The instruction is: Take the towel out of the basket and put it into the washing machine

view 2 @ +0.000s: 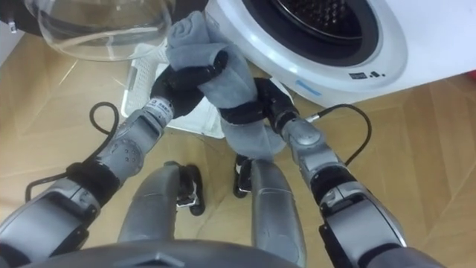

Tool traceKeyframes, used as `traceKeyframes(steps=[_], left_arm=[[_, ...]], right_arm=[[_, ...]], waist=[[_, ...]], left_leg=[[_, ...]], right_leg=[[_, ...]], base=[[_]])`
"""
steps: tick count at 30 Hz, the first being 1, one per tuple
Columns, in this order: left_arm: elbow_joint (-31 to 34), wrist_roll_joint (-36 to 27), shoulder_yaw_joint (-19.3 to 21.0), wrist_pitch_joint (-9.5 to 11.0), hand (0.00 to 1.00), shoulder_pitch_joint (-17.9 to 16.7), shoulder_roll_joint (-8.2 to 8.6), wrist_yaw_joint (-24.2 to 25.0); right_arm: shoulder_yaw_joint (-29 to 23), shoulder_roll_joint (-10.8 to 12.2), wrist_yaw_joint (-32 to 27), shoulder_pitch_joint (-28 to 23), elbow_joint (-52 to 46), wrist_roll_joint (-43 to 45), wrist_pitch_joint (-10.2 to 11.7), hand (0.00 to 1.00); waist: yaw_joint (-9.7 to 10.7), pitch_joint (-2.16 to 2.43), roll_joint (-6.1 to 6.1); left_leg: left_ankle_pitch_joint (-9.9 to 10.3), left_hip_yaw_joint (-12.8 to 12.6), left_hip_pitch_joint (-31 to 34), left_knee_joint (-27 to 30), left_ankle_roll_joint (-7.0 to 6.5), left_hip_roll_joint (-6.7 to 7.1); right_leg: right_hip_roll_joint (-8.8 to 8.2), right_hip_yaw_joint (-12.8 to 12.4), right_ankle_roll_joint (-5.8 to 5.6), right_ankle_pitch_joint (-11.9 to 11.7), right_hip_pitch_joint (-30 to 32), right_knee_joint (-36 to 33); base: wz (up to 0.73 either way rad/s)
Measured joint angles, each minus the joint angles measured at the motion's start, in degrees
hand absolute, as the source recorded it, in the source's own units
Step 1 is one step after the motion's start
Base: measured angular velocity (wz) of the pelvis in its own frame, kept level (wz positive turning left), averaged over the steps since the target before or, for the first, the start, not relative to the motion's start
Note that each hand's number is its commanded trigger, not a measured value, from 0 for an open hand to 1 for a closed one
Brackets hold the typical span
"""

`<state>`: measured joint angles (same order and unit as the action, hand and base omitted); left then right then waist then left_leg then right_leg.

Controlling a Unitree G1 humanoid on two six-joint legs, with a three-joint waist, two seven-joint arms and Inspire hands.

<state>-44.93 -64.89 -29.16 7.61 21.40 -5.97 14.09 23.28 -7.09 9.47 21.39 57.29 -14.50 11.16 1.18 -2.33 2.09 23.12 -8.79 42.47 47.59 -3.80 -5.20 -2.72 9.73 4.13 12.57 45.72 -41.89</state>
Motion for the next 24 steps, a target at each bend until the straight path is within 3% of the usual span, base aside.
traceKeyframes(steps=[1,2,3,8,13,16,18,21,24], left_arm=[[0.00,-0.16,-0.05,-0.29,0.37,0.00,0.00,-0.04],[0.00,-0.29,-0.05,-0.42,0.11,0.00,0.00,-0.05],[0.00,-0.46,0.00,-0.56,0.00,0.00,0.00,-0.07],[0.31,-0.04,0.96,-1.04,0.00,0.03,0.15,-0.07],[3.39,12.69,3.97,-1.13,0.00,-0.09,1.39,-0.54],[6.70,24.10,5.65,-0.41,0.00,-0.52,1.80,-3.47],[7.35,31.61,7.35,1.69,0.00,-2.17,2.59,-7.41],[6.16,35.91,9.09,2.51,0.00,-4.22,2.35,-12.65],[2.83,36.40,10.00,2.53,0.00,-6.76,2.18,-17.23]], right_arm=[[-0.01,-0.06,0.14,-0.06,0.19,0.02,0.01,1.00],[0.00,-0.08,0.19,-0.07,0.21,0.01,0.01,1.00],[-0.01,-0.08,0.33,-0.10,0.26,0.01,0.01,1.00],[-0.39,0.27,0.57,-0.09,1.55,-0.66,-0.02,1.00],[-2.86,0.70,-0.39,2.06,7.16,-0.77,-0.07,1.00],[-4.48,0.73,-2.04,2.12,9.18,-0.64,-0.25,1.00],[-5.15,0.59,-3.84,1.65,9.43,-0.77,-0.70,1.00],[-7.10,0.39,-6.40,1.72,9.25,-1.03,-1.27,1.00],[-8.08,0.05,-9.27,1.10,9.70,-3.77,-2.01,1.00]], waist=[[-0.02,0.00,0.00],[0.00,-0.01,-0.01],[0.04,-0.01,-0.02],[-0.09,-0.03,-0.05],[-2.34,-0.26,-0.21],[-3.88,-0.51,-0.47],[-4.85,-0.69,-0.69],[-5.54,-1.33,-1.30],[-6.38,-1.35,-1.36]], left_leg=[[0.00,0.00,0.03,-0.05,0.00,-0.05],[-0.01,0.00,0.04,-0.09,0.01,-0.06],[-0.02,0.00,0.06,-0.18,0.04,-0.07],[-0.03,0.01,0.10,-0.40,0.06,-0.09],[-0.05,-0.02,-0.17,-0.80,0.09,-0.03],[-0.31,0.35,-0.25,-1.48,0.29,0.08],[-0.57,0.35,-0.35,-2.03,0.38,0.19],[-0.72,0.72,0.04,-2.35,0.41,0.56],[-0.78,0.86,-0.04,-2.86,0.37,0.89]], right_leg=[[0.02,0.08,0.04,0.03,0.00,0.09],[0.03,0.10,0.06,0.04,0.00,0.14],[0.03,0.20,0.11,0.07,0.01,0.24],[0.03,0.41,0.15,0.10,0.03,0.34],[-0.07,0.69,0.12,0.08,-0.30,0.89],[-0.28,1.42,0.24,0.02,-0.64,1.44],[-0.55,1.99,0.28,0.04,-0.77,1.77],[-0.99,2.62,0.40,0.19,-0.53,1.78],[-1.45,3.20,0.37,0.46,-0.59,1.86]], base=[[0.00],[0.00],[0.00],[0.00],[0.01],[0.09],[0.05],[0.06],[0.05]])
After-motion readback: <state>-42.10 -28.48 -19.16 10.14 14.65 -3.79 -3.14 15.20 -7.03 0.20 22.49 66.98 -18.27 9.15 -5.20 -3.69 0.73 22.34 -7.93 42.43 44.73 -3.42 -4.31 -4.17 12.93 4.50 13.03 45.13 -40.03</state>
